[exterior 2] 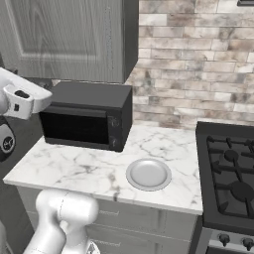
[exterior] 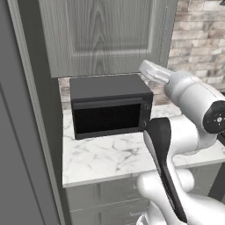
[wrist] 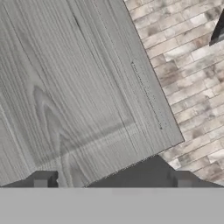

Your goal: Pick up the bagel from the plate, place it on the toaster oven rack, close the door, and set the timer.

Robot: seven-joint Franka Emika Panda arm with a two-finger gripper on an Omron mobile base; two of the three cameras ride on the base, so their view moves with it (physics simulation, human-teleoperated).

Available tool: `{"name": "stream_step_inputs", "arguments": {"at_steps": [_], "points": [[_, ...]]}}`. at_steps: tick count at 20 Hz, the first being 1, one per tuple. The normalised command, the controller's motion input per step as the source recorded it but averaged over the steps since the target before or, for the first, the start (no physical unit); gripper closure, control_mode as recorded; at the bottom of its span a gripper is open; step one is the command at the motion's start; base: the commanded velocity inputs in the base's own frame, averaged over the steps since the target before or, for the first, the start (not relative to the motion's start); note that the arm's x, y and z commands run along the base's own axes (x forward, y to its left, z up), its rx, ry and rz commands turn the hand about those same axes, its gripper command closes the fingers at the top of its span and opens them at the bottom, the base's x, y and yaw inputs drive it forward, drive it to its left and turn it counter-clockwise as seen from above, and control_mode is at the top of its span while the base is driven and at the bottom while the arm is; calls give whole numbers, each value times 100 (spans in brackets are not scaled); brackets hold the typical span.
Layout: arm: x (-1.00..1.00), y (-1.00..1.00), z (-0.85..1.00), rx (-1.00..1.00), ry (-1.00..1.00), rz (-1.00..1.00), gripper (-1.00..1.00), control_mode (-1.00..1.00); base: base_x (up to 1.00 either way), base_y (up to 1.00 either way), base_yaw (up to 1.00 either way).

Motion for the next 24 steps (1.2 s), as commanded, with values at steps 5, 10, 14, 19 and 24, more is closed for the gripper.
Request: {"name": "stream_step_inputs", "arguments": {"at_steps": [5,10,14,19,24], "points": [[-30,0,33,-35,2,0,-100,-100,0,0,0],[0,6,51,31,21,12,-100,-100,0,0,0],[1,18,18,57,24,26,-100,-100,0,0,0],[10,21,0,79,35,31,-100,-100,0,0,0],[4,19,-22,92,50,23,-100,-100,0,0,0]]}}
